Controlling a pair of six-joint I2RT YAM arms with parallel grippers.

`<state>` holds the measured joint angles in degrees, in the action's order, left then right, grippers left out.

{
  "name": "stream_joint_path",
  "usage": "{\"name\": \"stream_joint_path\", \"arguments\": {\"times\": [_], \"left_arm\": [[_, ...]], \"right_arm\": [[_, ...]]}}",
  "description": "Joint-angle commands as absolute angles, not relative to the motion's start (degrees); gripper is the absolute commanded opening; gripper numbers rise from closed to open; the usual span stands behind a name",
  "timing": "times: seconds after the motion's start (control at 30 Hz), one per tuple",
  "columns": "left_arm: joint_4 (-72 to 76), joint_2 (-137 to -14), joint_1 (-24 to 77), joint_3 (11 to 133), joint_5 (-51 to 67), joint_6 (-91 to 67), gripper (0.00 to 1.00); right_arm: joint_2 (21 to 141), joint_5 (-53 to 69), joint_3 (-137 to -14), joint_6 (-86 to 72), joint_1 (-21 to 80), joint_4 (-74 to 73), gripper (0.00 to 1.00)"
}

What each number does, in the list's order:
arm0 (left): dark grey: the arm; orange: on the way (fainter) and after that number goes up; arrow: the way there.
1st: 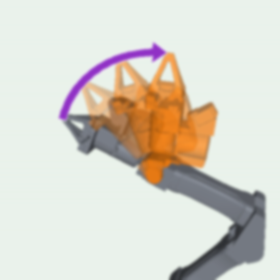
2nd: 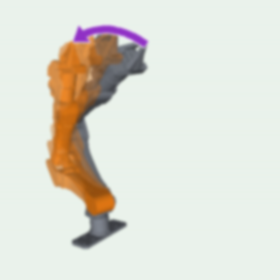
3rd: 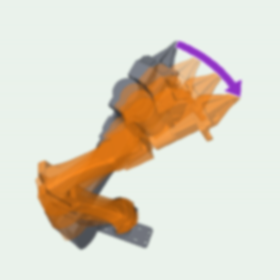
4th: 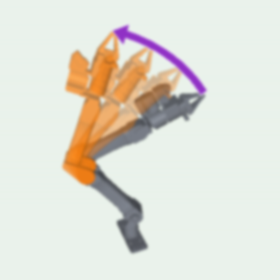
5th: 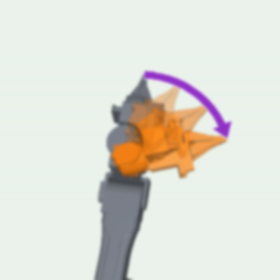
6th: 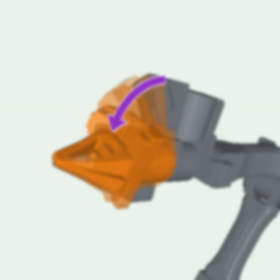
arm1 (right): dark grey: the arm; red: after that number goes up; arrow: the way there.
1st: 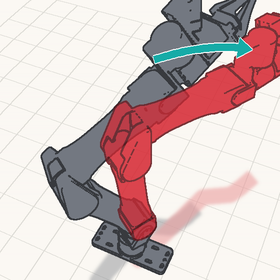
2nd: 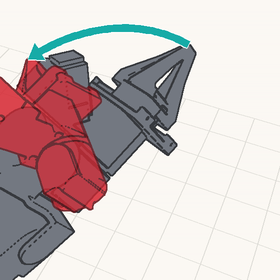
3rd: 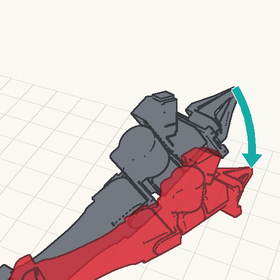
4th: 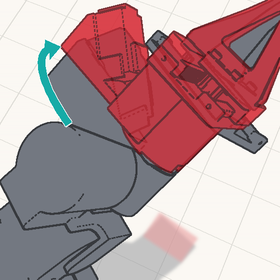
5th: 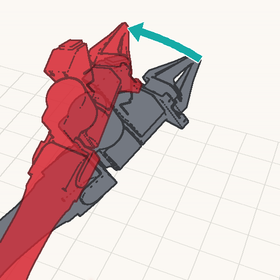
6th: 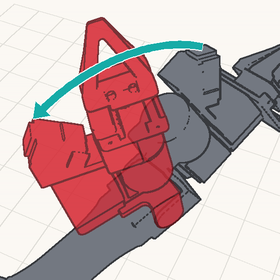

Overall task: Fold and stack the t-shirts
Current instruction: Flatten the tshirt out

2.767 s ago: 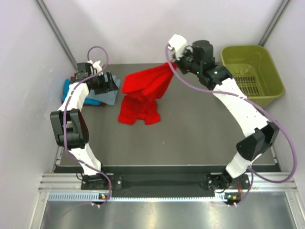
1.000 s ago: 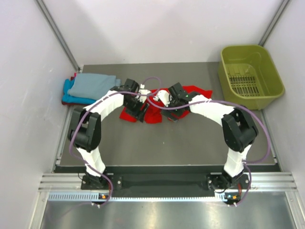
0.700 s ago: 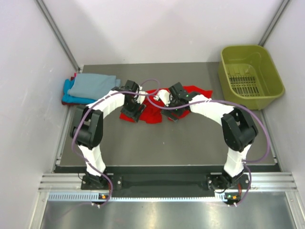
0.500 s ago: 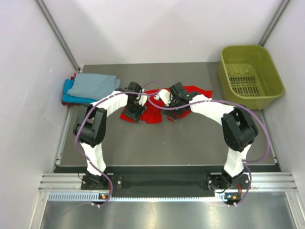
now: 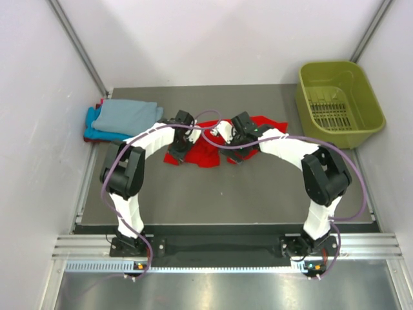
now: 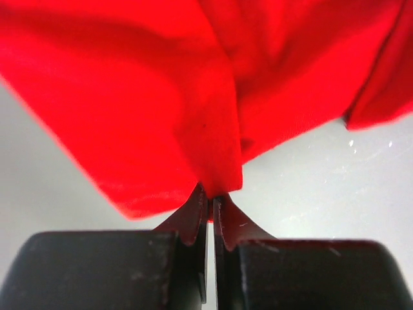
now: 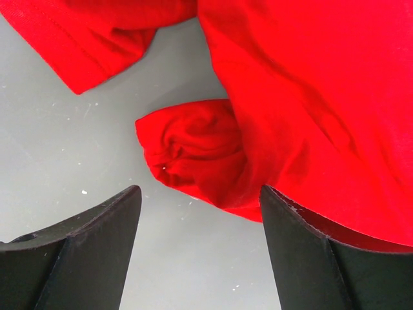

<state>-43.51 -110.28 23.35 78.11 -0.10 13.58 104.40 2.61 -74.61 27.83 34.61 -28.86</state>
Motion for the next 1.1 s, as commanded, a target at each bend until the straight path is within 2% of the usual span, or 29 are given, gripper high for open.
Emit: {"name": "stream_joint_path", "arguments": {"times": [0.0,0.23,0.43,0.5,0.67,0.8,0.87,1.07], "left_arm": [[-43.77,-102.84,23.55,79.8,-2.9,15.55,0.0],[-45.61,-99.32,23.55,82.44,-5.01,17.4,0.04],[-45.62,-100.72,23.55,82.44,-5.98,17.23,0.03],[-45.44,-101.16,23.47,82.44,-6.24,16.96,0.02],[-45.35,-101.34,23.12,82.53,-6.94,17.05,0.0],[-45.53,-100.9,22.59,82.18,-7.03,17.31,0.0],[-45.27,-100.03,22.06,82.09,-7.64,17.75,0.0],[-41.32,-95.37,18.99,82.62,-8.79,19.86,0.0]], "right_arm": [[101.42,2.2,-74.53,26.37,33.84,-26.46,0.74],[105.02,0.62,-75.58,25.31,33.84,-23.65,0.73],[109.33,-4.39,-76.9,25.31,33.84,-19.6,0.65],[110.99,-4.66,-77.78,25.22,33.75,-19.42,0.57],[111.89,-5.62,-78.31,24.61,33.75,-18.81,0.51],[109.78,-7.82,-78.75,25.57,33.75,-19.16,0.23],[106.11,-10.61,-78.92,27.5,33.66,-19.42,0.17],[94.07,-15.28,-80.68,32.16,32.7,-22.23,0.14]]}}
